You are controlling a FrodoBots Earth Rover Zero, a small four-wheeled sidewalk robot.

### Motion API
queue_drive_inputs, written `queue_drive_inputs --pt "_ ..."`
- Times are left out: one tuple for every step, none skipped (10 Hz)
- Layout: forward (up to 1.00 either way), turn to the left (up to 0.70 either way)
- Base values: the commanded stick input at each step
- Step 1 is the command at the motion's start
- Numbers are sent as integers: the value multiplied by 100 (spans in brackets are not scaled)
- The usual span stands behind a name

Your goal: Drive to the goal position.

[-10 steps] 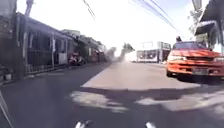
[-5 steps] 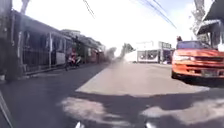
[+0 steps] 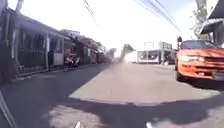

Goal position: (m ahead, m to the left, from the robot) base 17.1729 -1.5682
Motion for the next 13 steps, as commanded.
queue_drive_inputs --pt "70 0" --pt "70 0" --pt "70 0" --pt "70 0" --pt "70 0" --pt "70 0" --pt "70 0" --pt "70 0" --pt "70 0" --pt "70 0" --pt "70 0" --pt "70 0" --pt "70 0"
